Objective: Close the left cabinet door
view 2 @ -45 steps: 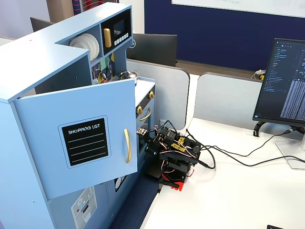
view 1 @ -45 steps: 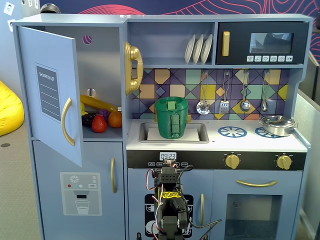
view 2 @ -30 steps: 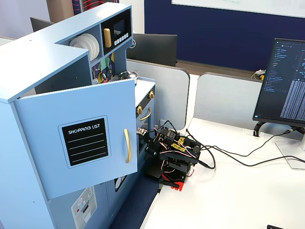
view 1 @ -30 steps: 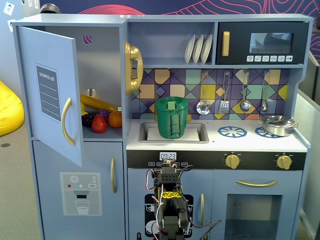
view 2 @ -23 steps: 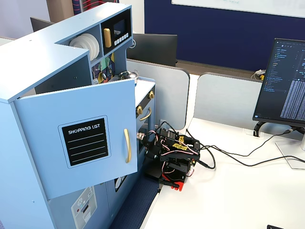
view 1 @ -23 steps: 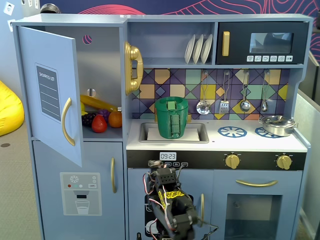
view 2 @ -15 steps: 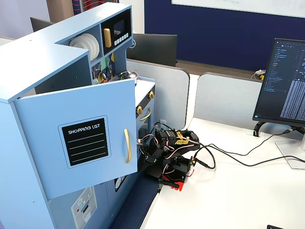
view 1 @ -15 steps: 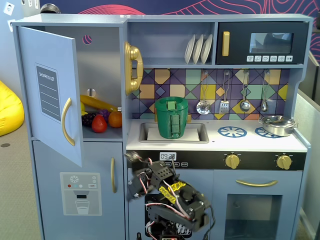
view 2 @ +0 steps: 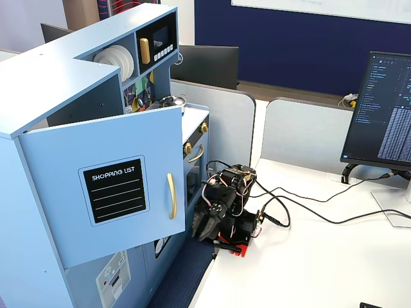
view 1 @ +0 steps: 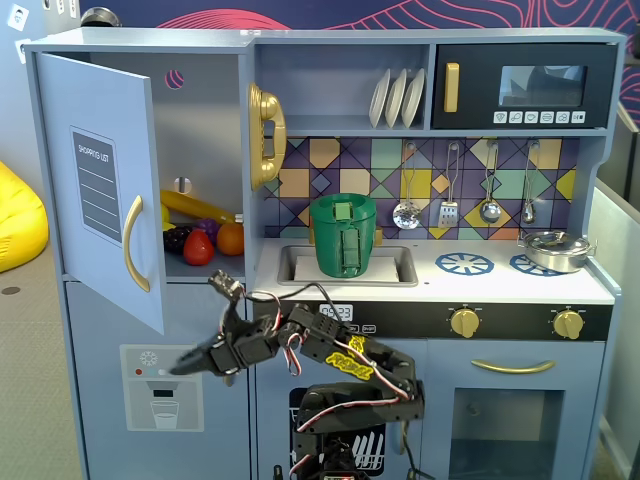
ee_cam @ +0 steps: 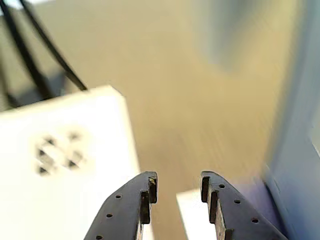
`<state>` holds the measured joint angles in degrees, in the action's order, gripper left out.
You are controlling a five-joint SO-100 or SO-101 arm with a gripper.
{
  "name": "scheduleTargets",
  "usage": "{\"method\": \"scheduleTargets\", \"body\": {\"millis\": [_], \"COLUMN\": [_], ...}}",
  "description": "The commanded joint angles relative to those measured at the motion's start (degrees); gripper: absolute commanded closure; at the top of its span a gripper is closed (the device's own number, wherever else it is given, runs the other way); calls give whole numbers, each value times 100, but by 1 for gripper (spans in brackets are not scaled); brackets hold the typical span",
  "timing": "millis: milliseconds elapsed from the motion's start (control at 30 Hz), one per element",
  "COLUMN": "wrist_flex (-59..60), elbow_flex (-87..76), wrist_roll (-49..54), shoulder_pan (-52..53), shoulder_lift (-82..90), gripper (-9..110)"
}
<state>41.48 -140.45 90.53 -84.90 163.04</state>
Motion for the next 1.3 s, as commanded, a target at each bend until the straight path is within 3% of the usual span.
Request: {"method": "scheduleTargets", "body": {"millis": [0,533,1267], "wrist_flex": [-677,-1802,-1626], "elbow_flex": [940,3630,3234], "wrist_roll": [62,387,773], "shoulder_pan": [-624,-835,835], "shoulder_lift": [-563,-3700,-3270], "gripper": [102,102,102]}}
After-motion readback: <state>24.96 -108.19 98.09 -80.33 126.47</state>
